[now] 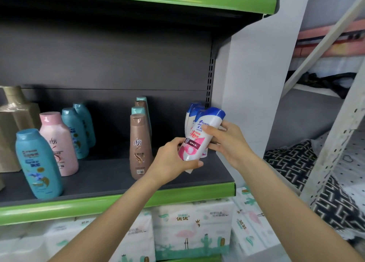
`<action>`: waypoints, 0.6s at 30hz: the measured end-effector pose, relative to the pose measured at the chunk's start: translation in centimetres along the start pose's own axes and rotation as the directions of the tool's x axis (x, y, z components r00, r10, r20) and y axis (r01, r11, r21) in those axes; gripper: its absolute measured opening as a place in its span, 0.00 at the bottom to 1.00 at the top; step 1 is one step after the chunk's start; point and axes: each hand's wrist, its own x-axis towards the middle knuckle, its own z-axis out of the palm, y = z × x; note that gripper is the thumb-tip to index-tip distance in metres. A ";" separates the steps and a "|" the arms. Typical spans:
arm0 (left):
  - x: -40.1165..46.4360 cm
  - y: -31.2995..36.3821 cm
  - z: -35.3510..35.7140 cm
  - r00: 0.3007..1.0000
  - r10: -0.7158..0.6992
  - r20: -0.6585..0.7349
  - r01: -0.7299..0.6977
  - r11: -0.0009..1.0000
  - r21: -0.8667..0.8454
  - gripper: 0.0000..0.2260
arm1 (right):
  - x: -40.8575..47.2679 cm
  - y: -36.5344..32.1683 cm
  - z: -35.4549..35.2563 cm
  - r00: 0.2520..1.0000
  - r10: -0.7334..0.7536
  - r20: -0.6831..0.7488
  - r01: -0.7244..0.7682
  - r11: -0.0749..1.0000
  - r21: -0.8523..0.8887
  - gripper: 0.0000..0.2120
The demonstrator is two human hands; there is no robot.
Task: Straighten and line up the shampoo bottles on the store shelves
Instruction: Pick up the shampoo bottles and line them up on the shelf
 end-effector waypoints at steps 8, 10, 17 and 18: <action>2.1 0.4 0.8 0.996 0.084 -0.034 -0.088 0.988 -0.125 0.26 | 1.1 -0.4 -1.4 0.989 -0.107 0.106 0.116 0.990 -0.077 0.16; 2.9 0.8 0.7 0.990 0.132 -0.053 -0.138 0.983 -0.125 0.24 | 1.5 -0.4 -1.8 0.982 -0.125 0.139 0.139 0.986 -0.093 0.16; 5.4 1.3 1.3 0.982 0.178 -0.067 -0.181 0.982 -0.045 0.28 | 2.9 0.6 -3.4 0.968 -0.115 0.224 0.161 0.967 -0.199 0.16; 5.7 1.2 1.5 0.982 0.180 -0.066 -0.182 0.983 -0.024 0.29 | 3.0 0.8 -3.6 0.968 -0.112 0.225 0.159 0.966 -0.204 0.16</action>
